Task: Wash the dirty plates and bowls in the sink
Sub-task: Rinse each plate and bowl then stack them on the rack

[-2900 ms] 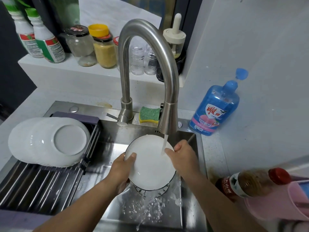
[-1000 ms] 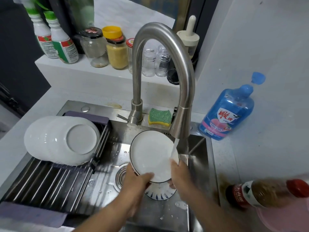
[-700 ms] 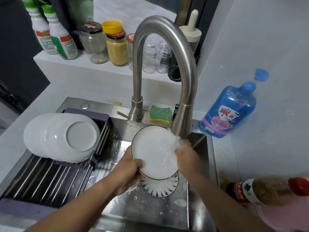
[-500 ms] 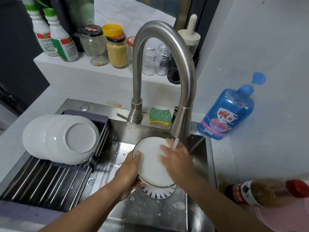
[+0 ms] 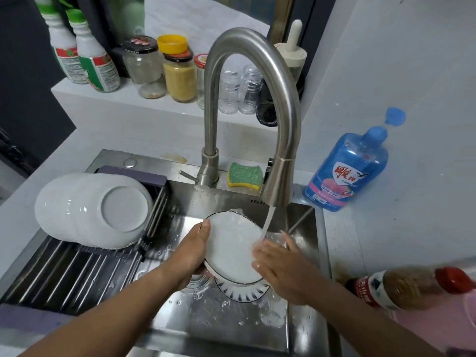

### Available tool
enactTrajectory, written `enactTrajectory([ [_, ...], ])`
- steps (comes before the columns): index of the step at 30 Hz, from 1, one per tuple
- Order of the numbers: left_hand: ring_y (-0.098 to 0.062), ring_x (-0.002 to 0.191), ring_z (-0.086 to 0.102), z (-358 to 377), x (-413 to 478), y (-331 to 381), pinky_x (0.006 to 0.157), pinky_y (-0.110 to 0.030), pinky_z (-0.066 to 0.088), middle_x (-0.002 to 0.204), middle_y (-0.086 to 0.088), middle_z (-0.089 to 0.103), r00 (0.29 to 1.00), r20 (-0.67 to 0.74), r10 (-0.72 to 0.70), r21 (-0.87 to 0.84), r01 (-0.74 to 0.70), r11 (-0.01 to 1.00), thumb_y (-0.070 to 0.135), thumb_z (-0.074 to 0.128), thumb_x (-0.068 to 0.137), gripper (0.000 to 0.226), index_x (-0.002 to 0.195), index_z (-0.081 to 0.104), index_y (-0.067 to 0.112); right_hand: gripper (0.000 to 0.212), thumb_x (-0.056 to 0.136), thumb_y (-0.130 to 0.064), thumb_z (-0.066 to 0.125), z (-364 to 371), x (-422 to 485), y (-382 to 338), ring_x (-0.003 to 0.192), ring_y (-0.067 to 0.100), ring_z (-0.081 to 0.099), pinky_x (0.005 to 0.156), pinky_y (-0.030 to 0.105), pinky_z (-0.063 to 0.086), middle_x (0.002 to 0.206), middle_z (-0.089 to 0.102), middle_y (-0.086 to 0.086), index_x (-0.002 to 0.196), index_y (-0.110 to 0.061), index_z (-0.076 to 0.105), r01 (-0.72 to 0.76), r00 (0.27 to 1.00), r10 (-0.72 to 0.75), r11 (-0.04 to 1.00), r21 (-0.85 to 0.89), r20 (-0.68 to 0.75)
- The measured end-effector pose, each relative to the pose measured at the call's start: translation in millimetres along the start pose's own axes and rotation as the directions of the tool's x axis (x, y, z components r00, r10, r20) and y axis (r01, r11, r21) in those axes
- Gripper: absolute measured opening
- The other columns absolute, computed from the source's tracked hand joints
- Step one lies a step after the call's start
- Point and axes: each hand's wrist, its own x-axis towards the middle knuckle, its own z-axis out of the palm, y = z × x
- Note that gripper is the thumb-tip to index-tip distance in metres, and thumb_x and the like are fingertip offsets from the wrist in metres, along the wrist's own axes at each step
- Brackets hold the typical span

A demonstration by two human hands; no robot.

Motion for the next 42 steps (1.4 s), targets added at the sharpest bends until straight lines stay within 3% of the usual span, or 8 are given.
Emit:
enactTrajectory([
  [7,-0.022,0.096,0.075,21.1,-2.0,1.9,0.054,-0.031,0.057,0.107,-0.006,0.079,0.974,0.147,-0.175,-0.038,0.182,0.983,0.063,0.022,0.105,0.063,0.121,0.068,0.023,0.055,0.109,-0.05,0.012,-24.2,41.9,-47.9,0.154,0.003,0.001,0.125,0.042,-0.01,0.17,0.009,-0.012,0.161,-0.034,0.017,-0.013,0.993,-0.037,0.913,0.409,0.114],
  [12,-0.031,0.091,0.074,11.5,5.7,5.6,0.076,-0.05,0.061,0.101,-0.012,0.079,0.957,0.131,-0.259,-0.172,0.28,0.945,0.056,0.031,0.107,0.057,0.12,0.067,0.014,0.047,0.099,-0.053,0.056,-24.8,4.5,-43.7,0.128,-0.002,0.049,0.114,0.017,0.025,0.14,0.06,-0.014,0.139,-0.028,0.06,0.21,0.978,-0.179,0.834,0.51,-0.109],
  [15,-0.033,0.074,0.075,11.9,7.1,14.7,0.059,-0.047,0.064,0.089,-0.017,0.077,0.932,0.135,-0.337,-0.223,0.36,0.906,0.051,0.041,0.106,0.051,0.123,0.062,0.008,0.028,0.088,-0.038,0.076,-23.2,0.3,-27.9,0.087,0.005,0.064,0.083,0.036,0.053,0.098,0.074,-0.004,0.11,-0.021,0.077,0.181,0.962,-0.019,0.792,0.584,-0.273],
  [18,-0.037,0.078,0.074,8.5,11.7,23.2,0.06,-0.048,0.064,0.101,-0.026,0.073,0.896,0.237,-0.375,-0.296,0.434,0.851,0.07,0.045,0.095,0.077,0.131,0.057,0.003,0.011,0.086,-0.028,0.081,-40.7,8.1,-19.2,0.065,0.013,0.06,0.061,0.037,0.049,0.081,0.072,0.001,0.094,-0.023,0.076,0.057,0.977,0.134,0.587,0.807,-0.166],
  [22,-0.026,0.114,0.061,-3.1,10.3,23.2,0.097,-0.057,0.049,0.127,-0.009,0.065,0.943,0.242,-0.229,-0.12,0.263,0.957,0.087,0.036,0.082,0.082,0.131,0.061,0.026,0.023,0.089,-0.034,0.077,-60.5,17.2,2.0,0.086,0.029,0.075,0.081,0.047,0.061,0.095,0.078,0.006,0.105,-0.018,0.075,-0.032,0.977,0.208,0.351,0.936,-0.045],
  [26,-0.02,0.121,0.063,-13.0,2.0,8.9,0.101,-0.046,0.051,0.13,-0.001,0.069,0.958,0.287,-0.01,-0.135,0.051,0.989,0.052,0.067,0.09,0.047,0.134,0.058,0.04,0.045,0.083,-0.039,0.075,-60.1,24.6,13.0,0.104,0.034,0.072,0.095,0.05,0.057,0.109,0.076,0.013,0.117,-0.01,0.068,-0.053,0.96,0.277,0.024,0.998,0.044],
  [33,-0.031,0.103,0.073,-17.3,5.3,-14.4,0.079,-0.032,0.061,0.116,-0.02,0.072,0.977,0.075,0.198,-0.137,-0.187,0.973,-0.005,0.086,0.073,0.063,0.129,0.065,0.014,0.053,0.078,-0.022,0.073,-45.3,28.8,9.3,0.098,0.034,0.07,0.082,0.046,0.059,0.114,0.071,0.023,0.125,-0.001,0.063,0.013,0.929,0.347,-0.376,0.927,0.127],
  [42,-0.019,0.097,0.074,-44.4,-8.1,-2.7,0.079,-0.032,0.062,0.108,-0.001,0.077,0.942,-0.034,0.333,0.091,-0.329,0.94,0.0,0.091,0.068,0.061,0.122,0.071,0.023,0.048,0.077,-0.028,0.086,-26.6,16.6,-13.6,0.099,0.022,0.075,0.087,0.045,0.061,0.109,0.077,0.003,0.119,-0.019,0.065,-0.005,0.897,0.439,0.102,0.995,-0.041],
])
